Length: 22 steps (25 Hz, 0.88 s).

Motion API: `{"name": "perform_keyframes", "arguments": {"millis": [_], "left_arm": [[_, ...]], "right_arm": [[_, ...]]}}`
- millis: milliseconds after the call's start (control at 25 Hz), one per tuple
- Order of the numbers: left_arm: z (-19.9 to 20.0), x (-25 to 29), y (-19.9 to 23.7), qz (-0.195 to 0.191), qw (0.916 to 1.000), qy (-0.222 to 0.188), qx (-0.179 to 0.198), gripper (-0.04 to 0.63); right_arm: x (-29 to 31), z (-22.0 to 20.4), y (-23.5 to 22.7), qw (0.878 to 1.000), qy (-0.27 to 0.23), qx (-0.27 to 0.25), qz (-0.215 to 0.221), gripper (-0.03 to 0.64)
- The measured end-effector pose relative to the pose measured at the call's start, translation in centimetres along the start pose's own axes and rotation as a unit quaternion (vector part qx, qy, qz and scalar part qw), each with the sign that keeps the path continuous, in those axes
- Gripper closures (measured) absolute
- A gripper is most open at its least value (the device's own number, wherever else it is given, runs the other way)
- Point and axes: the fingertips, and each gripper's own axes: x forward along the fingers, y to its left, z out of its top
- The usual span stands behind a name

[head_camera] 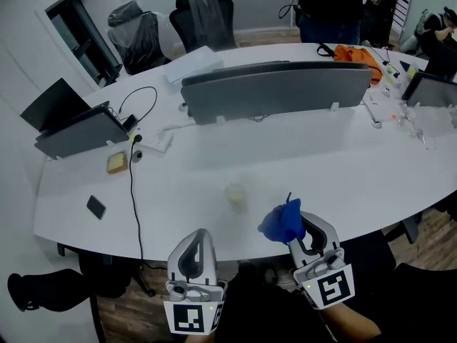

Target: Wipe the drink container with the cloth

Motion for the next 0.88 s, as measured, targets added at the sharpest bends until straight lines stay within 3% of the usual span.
{"name": "perform_keyframes", "arguments": {"millis": [320, 520, 720, 800, 880], "left_arm": [[-0.9, 4.4, 1.7, -0.028, 0.9996, -0.003, -0.007, 0.592], [-1.0, 7.0, 2.6, -0.054, 0.9985, -0.005, 0.013, 0.591], [-1.9, 8.9, 3.0, -0.104, 0.9943, 0.007, 0.018, 0.580], [-2.8, 9.5, 2.4, -0.139, 0.9901, 0.017, 0.011, 0.390], [-4.1, 10.0, 1.8, -0.171, 0.9848, 0.032, 0.007, 0.350]], "right_arm": [[3.3, -0.9, -1.6, 1.000, 0.017, 0.001, -0.021, 0.560], [5.7, -1.3, -2.7, 0.999, 0.033, 0.009, -0.041, 0.560], [7.8, -1.4, -3.0, 0.998, 0.036, 0.008, -0.056, 0.560], [8.3, -1.8, -3.0, 0.997, 0.045, 0.008, -0.062, 0.560], [8.7, -2.1, -2.9, 0.996, 0.052, 0.005, -0.070, 0.560]]}}
